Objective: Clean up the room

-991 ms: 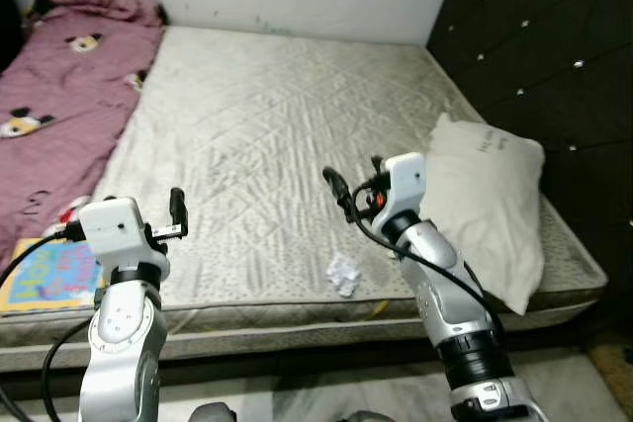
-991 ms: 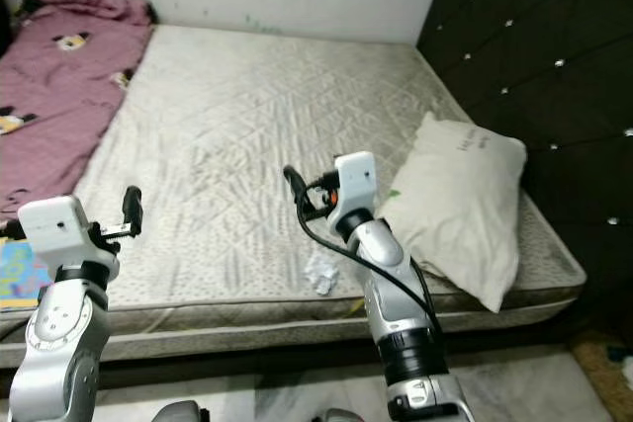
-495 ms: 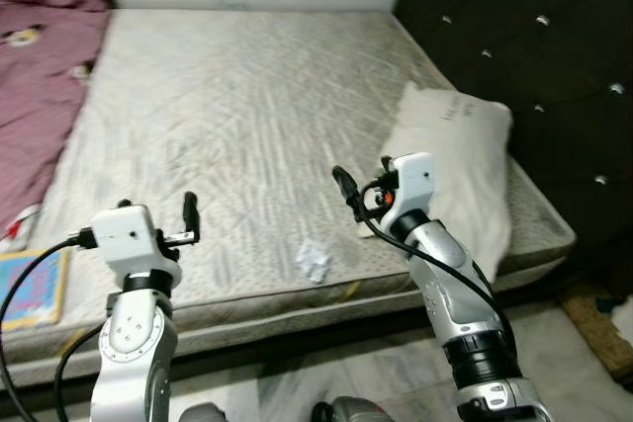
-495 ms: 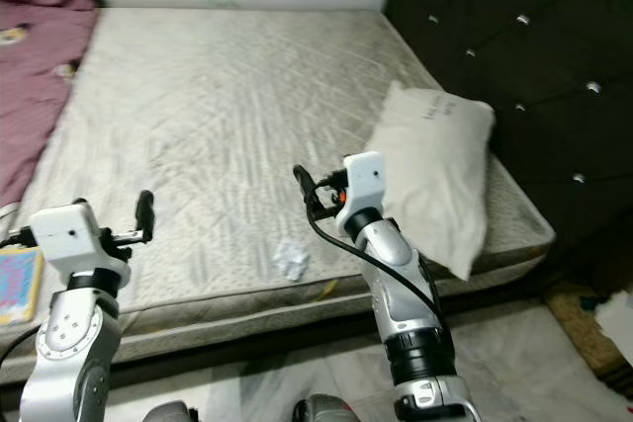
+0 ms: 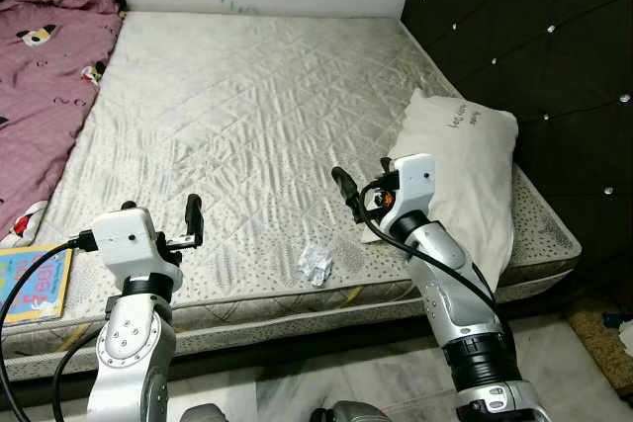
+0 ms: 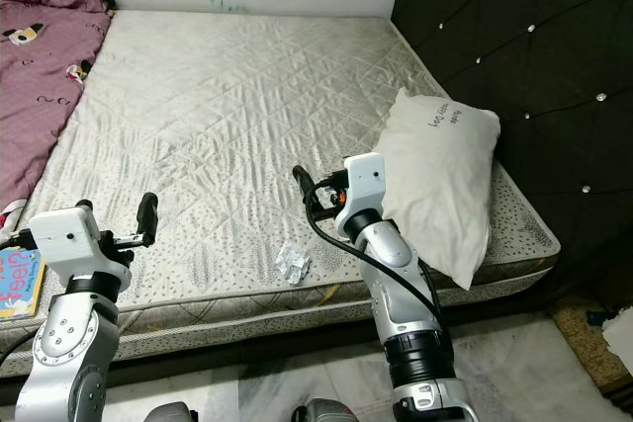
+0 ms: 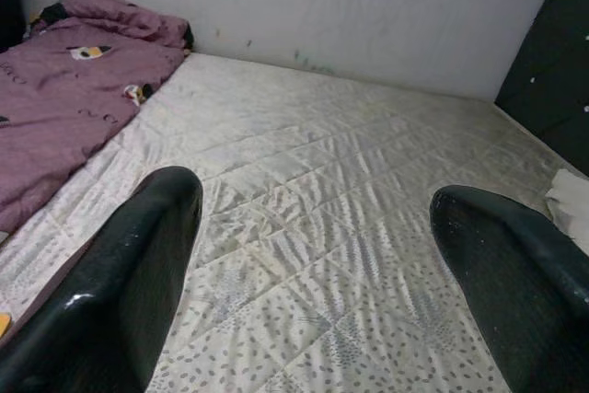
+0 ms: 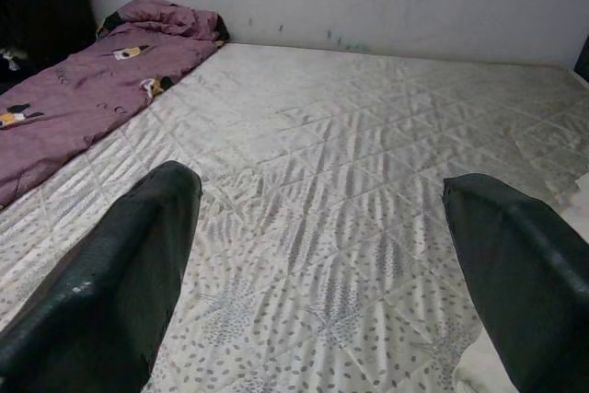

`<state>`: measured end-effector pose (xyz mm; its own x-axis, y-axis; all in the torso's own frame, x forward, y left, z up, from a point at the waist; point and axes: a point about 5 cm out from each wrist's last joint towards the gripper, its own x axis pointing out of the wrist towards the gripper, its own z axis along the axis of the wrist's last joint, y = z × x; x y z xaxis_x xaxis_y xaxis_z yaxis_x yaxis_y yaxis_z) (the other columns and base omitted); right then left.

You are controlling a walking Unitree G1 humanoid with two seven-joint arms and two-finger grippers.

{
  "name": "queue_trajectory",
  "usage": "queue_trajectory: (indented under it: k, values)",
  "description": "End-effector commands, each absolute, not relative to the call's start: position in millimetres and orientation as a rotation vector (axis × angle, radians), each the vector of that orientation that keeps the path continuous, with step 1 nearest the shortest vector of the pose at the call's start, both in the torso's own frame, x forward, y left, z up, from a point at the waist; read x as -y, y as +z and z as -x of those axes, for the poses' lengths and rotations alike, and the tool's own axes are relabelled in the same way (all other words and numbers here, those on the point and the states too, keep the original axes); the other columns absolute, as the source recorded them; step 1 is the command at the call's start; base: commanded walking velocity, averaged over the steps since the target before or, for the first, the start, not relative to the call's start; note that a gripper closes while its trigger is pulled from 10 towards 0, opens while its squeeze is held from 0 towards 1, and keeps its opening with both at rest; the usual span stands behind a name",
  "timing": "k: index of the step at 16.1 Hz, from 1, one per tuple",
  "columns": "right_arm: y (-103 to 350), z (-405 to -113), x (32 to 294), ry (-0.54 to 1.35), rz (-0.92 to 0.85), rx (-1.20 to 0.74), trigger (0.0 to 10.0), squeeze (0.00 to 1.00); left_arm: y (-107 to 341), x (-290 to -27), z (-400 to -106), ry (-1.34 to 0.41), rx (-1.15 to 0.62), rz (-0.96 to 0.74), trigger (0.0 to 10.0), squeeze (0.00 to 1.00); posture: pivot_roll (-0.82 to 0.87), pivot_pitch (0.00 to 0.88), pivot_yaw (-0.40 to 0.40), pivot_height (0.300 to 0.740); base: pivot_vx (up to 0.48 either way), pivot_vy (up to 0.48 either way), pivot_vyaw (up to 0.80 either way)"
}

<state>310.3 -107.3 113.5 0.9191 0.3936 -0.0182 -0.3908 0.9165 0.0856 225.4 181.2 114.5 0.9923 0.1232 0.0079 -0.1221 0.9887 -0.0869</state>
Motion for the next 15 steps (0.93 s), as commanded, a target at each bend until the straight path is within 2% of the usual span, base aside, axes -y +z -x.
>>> queue_trajectory:
  k: [1, 5, 15]
  values:
    - [117.5, -309.9, 110.2, 0.397, -0.074, -0.024, 10.0, 0.0, 118.9, -179.1, -225.5, 0.105, 0.025, 0.087, 10.0, 0.0, 0.0, 0.0, -0.087, 0.74, 0.0, 0.0, 0.0]
    - [117.1, -310.0, 110.5, 0.399, -0.07, -0.025, 10.0, 0.0, 118.5, -178.9, -225.8, 0.1, 0.024, 0.088, 10.0, 0.0, 0.01, 0.0, -0.089, 0.74, 0.0, 0.0, 0.0]
    - [117.8, -311.6, 111.8, 0.393, -0.067, -0.025, 10.0, 0.0, 118.5, -178.2, -226.0, 0.099, 0.025, 0.091, 10.0, 0.0, 0.0, 0.0, -0.089, 0.74, 0.301, 0.0, 0.0]
